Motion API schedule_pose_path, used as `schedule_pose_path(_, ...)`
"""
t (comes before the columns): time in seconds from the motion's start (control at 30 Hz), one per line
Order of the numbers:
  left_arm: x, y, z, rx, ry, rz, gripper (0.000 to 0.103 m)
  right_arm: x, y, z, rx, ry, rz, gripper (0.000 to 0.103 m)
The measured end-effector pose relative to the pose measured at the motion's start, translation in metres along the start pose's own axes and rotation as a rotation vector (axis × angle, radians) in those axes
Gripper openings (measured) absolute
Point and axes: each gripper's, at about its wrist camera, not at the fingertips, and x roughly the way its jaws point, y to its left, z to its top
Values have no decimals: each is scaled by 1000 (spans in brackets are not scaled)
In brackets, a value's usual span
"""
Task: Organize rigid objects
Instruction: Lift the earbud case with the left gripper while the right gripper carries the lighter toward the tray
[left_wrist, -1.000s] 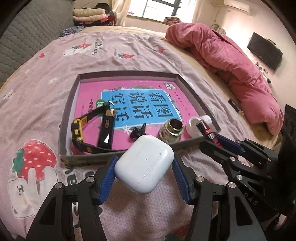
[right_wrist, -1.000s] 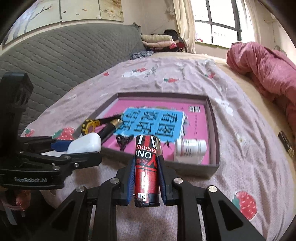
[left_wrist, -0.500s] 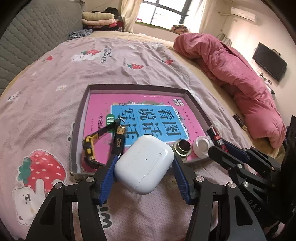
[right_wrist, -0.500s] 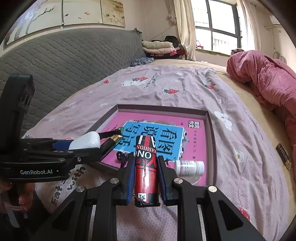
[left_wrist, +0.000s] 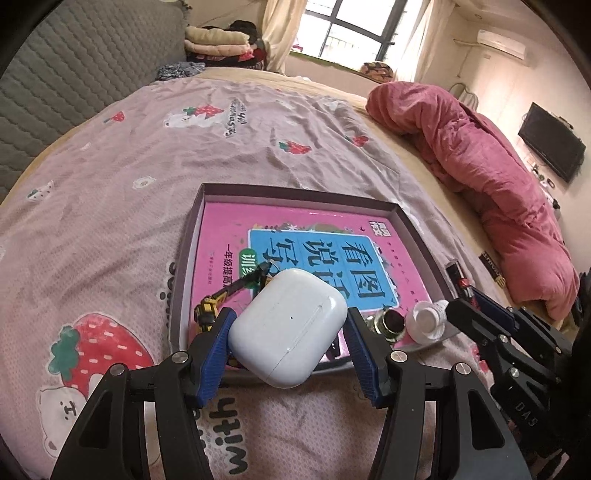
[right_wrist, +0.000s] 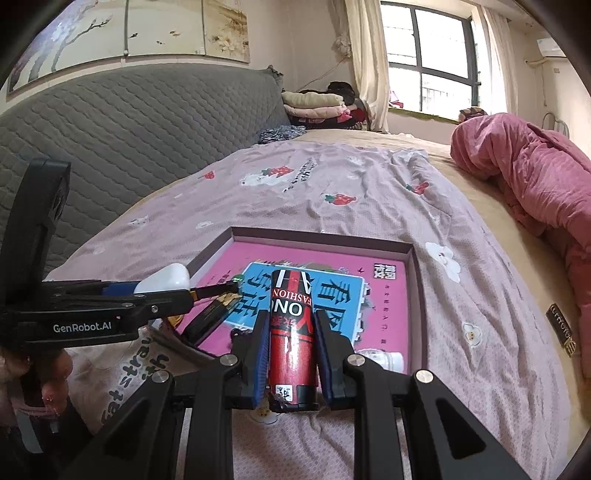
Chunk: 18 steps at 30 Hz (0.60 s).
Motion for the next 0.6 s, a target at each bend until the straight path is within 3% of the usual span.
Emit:
schedule_pose_path(0.2,5,-1,-1,-7,-6,24,61,4,-4,0,8,7,-9,23)
schedule_pose_path(0.6,15,7,-4,-9,7,45,61,36,31,-5,-73,72,29,23)
